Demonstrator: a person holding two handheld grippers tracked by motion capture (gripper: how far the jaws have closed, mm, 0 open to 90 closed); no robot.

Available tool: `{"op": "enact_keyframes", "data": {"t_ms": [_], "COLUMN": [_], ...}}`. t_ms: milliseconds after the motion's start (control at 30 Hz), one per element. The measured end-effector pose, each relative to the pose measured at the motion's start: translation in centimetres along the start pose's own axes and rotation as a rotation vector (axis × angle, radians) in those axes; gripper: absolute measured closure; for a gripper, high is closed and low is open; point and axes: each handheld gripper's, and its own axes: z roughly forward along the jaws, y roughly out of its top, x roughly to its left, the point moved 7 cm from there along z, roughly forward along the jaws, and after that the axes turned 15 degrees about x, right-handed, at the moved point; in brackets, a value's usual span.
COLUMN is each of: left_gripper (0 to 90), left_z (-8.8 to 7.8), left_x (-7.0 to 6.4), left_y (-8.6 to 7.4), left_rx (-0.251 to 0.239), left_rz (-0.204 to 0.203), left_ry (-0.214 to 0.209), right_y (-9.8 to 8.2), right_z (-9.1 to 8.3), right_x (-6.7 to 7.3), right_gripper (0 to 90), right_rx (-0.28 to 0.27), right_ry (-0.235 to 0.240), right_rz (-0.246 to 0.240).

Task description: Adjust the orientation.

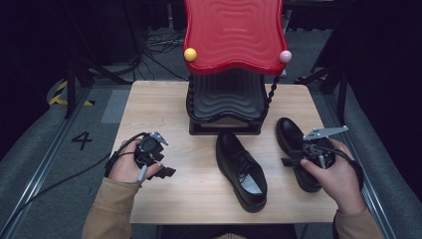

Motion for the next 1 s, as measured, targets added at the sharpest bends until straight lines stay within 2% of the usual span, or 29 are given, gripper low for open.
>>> {"op": "enact_keyframes", "data": {"t_ms": [33, 67, 133, 200, 267, 300, 367, 400, 433, 533, 767, 867, 933, 967, 1000], "left_gripper": [29.8, 29.8, 29.8, 29.8, 29.8, 29.8, 29.8, 29.8, 29.8, 29.8, 29.8, 29.7, 29.7, 29.7, 29.7], "left_z": [0.0, -0.1, -0.1, -0.1, 0.0, 0.0, 0.1, 0.1, 0.1, 0.1, 0.2, 0.2, 0.2, 0.2, 0.1], "left_x": [0.1, 0.1, 0.1, 0.1, 0.1, 0.1, 0.0, 0.0, 0.1, 0.1, 0.0, 0.0, 0.0, 0.0, 0.0], "left_y": [-0.1, -0.1, -0.1, -0.1, -0.1, -0.1, -0.2, -0.2, -0.2, -0.2, -0.1, -0.1, -0.1, -0.1, -0.1], "left_rx": [-0.003, -0.006, -0.007, -0.007, -0.005, -0.004, 0.0, 0.0, 0.0, -0.002, 0.006, 0.006, 0.006, 0.008, 0.002], "left_rz": [-0.004, -0.01, -0.01, -0.011, -0.009, -0.008, -0.009, -0.009, -0.009, -0.009, -0.013, -0.01, -0.008, -0.011, -0.008], "left_ry": [0.003, 0.004, 0.005, 0.004, 0.008, 0.008, 0.004, 0.004, 0.005, 0.006, 0.005, 0.007, 0.005, 0.004, 0.005], "right_y": [-0.1, -0.5, -0.9, -1.0, -1.8, -2.2, -3.0, -3.0, -3.3, -3.5, -4.2, -4.2, -4.1, -4.0, -4.0], "right_z": [0.0, 0.1, 0.3, 0.4, 0.7, 0.9, 1.6, 1.6, 2.3, 2.9, 4.8, 5.1, 5.3, 5.3, 5.2], "right_x": [-0.5, -1.7, -2.7, -3.1, -4.3, -4.8, -5.7, -5.7, -6.1, -6.3, -6.8, -6.7, -6.3, -6.1, -6.0], "right_gripper": [56.2, 56.2, 56.0, 56.0, 55.6, 55.2, 55.6, 55.6, 56.4, 57.5, 63.9, 68.6, 81.1, 84.5, 85.0], "right_rx": [0.0, 0.013, 0.034, 0.045, 0.094, 0.135, 0.198, 0.198, 0.233, 0.251, 0.341, 0.354, 0.364, 0.368, 0.372], "right_ry": [-0.007, -0.021, -0.043, -0.055, -0.099, -0.119, -0.136, -0.136, -0.123, -0.114, -0.087, -0.085, -0.064, -0.057, -0.071], "right_rz": [0.012, 0.046, 0.08, 0.094, 0.151, 0.178, 0.213, 0.213, 0.225, 0.222, 0.208, 0.191, 0.178, 0.173, 0.178]}}
